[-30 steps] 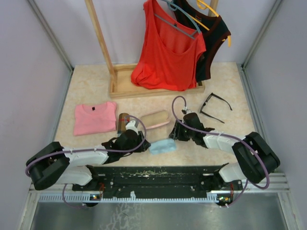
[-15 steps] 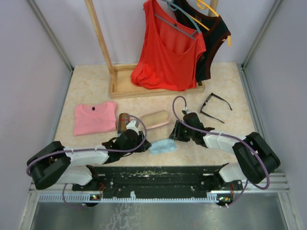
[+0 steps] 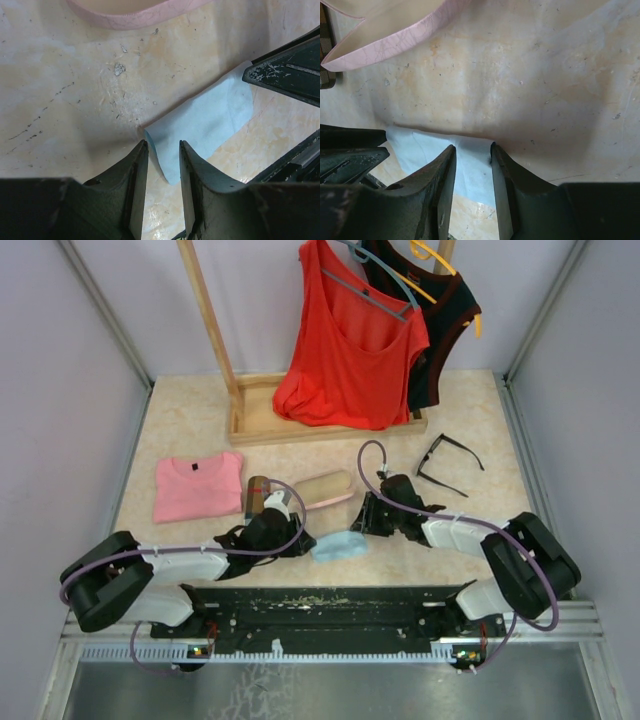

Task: Organize the sunglasses
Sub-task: Pick up the glasses cleaning cloth from the center of the board, then place the glasses cleaning cloth in the sunglasses case.

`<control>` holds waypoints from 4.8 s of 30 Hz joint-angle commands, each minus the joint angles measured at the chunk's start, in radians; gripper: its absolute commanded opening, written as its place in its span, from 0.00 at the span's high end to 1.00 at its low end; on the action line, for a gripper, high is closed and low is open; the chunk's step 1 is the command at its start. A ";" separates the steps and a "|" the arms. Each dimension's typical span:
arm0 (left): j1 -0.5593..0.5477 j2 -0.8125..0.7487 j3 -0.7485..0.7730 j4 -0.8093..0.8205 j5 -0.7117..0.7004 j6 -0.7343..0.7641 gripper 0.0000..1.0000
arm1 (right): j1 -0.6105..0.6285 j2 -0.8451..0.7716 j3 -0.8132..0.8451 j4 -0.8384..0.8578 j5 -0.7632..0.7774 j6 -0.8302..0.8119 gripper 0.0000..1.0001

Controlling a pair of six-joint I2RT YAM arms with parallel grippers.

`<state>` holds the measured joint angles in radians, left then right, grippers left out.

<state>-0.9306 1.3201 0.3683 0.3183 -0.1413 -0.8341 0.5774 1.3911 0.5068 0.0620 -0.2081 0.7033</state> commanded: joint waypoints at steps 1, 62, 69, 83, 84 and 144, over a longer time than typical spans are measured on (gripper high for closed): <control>0.008 0.005 0.027 0.033 0.019 -0.006 0.62 | -0.005 0.031 0.025 -0.010 -0.009 -0.002 0.66; 0.019 0.082 0.083 -0.071 0.039 -0.030 0.62 | -0.004 0.025 0.009 0.007 0.015 -0.013 1.00; 0.018 0.104 0.089 -0.057 0.026 -0.006 0.69 | -0.003 0.023 0.008 0.007 0.015 -0.016 1.00; 0.018 0.076 0.099 -0.044 0.023 0.031 1.00 | -0.002 -0.007 -0.002 0.069 -0.020 -0.026 1.00; 0.019 0.074 0.103 -0.044 0.021 0.037 1.00 | -0.002 -0.012 -0.004 0.080 -0.021 -0.023 1.00; 0.265 0.181 0.299 0.050 -0.022 0.268 1.00 | -0.072 0.337 0.518 0.008 0.078 -0.203 1.00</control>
<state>-0.6788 1.4803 0.6289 0.3248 -0.1772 -0.5972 0.5182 1.7130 0.9653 0.0105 -0.1081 0.5156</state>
